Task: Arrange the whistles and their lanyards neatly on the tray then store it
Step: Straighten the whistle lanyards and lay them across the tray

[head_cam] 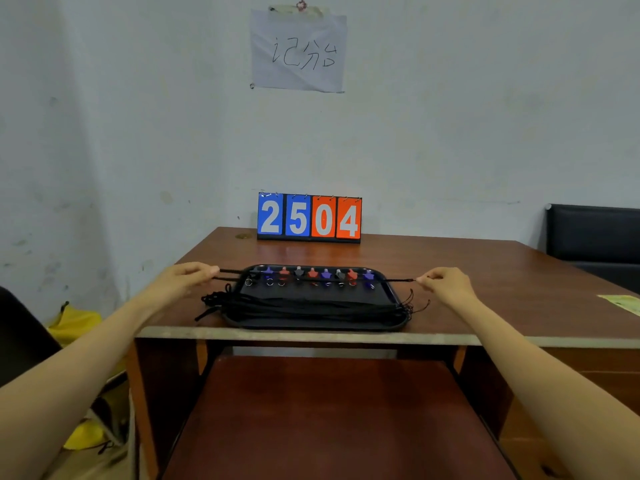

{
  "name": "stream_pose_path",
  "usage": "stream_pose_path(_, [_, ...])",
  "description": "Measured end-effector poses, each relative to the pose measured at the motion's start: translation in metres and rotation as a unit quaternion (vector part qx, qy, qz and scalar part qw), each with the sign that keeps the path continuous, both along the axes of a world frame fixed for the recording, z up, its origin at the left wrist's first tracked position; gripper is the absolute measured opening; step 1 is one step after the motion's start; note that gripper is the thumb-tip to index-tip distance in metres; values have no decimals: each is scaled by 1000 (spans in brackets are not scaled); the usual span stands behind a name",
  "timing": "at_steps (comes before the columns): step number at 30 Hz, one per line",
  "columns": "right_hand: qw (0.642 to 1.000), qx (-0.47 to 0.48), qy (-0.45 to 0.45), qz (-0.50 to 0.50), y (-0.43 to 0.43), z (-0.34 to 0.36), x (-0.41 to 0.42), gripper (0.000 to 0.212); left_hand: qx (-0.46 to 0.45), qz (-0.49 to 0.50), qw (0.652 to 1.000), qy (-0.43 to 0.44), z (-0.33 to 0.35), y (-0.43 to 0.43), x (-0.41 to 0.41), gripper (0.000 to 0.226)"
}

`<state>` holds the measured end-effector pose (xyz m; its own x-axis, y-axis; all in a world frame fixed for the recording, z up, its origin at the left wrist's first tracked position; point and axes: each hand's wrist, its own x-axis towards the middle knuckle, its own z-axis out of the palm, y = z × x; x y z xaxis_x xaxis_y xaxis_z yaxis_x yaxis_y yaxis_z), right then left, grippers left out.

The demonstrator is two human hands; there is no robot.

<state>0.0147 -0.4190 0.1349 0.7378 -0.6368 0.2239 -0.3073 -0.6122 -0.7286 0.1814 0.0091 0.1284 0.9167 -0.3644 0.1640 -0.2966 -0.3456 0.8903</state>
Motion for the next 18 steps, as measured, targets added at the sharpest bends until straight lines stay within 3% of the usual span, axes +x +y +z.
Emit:
stream_pose_path(3, [1000, 3, 7, 9, 4, -4, 1, 18, -21, 85, 996, -11, -6, -12, 4, 20])
stream_pose_path(9, [998, -6, 63, 8, 9, -7, 2, 17, 134, 184, 972, -56, -28, -11, 23, 22])
stream_pose_path(13, [995, -17, 101, 17, 10, -11, 3, 15, 192, 212, 953, -95, -32, -14, 19, 22])
stream_pose_path(18, [989, -25, 142, 27, 7, -20, 3, 20, 201, 218, 949, -107, -34, -15, 17, 22])
